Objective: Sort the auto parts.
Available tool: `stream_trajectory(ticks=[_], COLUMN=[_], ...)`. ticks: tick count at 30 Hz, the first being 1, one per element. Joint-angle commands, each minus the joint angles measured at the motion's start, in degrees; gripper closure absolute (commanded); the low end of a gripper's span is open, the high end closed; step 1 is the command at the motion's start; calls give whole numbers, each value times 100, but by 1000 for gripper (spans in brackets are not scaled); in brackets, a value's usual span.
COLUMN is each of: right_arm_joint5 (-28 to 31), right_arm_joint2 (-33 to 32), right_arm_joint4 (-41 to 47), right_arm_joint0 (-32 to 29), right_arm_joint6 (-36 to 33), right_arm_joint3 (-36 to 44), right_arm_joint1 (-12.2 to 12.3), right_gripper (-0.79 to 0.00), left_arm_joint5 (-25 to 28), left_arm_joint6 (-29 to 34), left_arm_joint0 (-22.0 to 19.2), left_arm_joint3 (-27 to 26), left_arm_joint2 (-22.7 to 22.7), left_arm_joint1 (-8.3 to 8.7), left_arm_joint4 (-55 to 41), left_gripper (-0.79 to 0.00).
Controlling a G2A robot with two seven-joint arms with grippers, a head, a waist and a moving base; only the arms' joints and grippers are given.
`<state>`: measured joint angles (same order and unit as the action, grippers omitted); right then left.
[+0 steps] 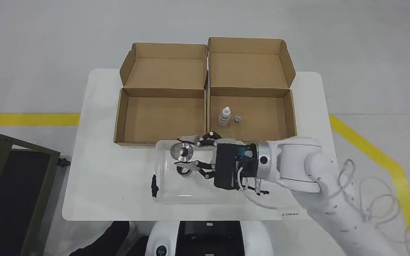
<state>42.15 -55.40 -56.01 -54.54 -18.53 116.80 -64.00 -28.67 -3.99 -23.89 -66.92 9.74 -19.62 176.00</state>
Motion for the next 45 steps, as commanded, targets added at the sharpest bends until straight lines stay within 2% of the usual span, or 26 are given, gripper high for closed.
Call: stream_trajectory(ticks=[1, 18, 34, 45], right_arm_joint5=[-71, -764, -1379, -1543], right_arm_joint2=[144, 1248, 1708, 1875], right_arm_joint4=[-61, -254, -263, -224], right_arm_joint0=[95, 1101, 1746, 2030], right_arm_joint6=[-41, -339, -609, -998], right_arm_joint3=[-149, -1836, -3133, -3812], right_arm_joint1=[-34, -471, -871, -1092], right_gripper=[0, 0, 0, 0], left_arm_joint5=[0, 0, 0, 0], left_arm_joint6=[0, 0, 0, 0], left_arm_joint0=[0, 0, 0, 0], left_arm_joint3=[0, 0, 0, 0], left_arm_joint2=[0, 0, 0, 0], left_arm_joint1=[0, 0, 0, 0], left_arm_joint4=[0, 0, 0, 0], left_gripper=[-785, -785, -785, -785])
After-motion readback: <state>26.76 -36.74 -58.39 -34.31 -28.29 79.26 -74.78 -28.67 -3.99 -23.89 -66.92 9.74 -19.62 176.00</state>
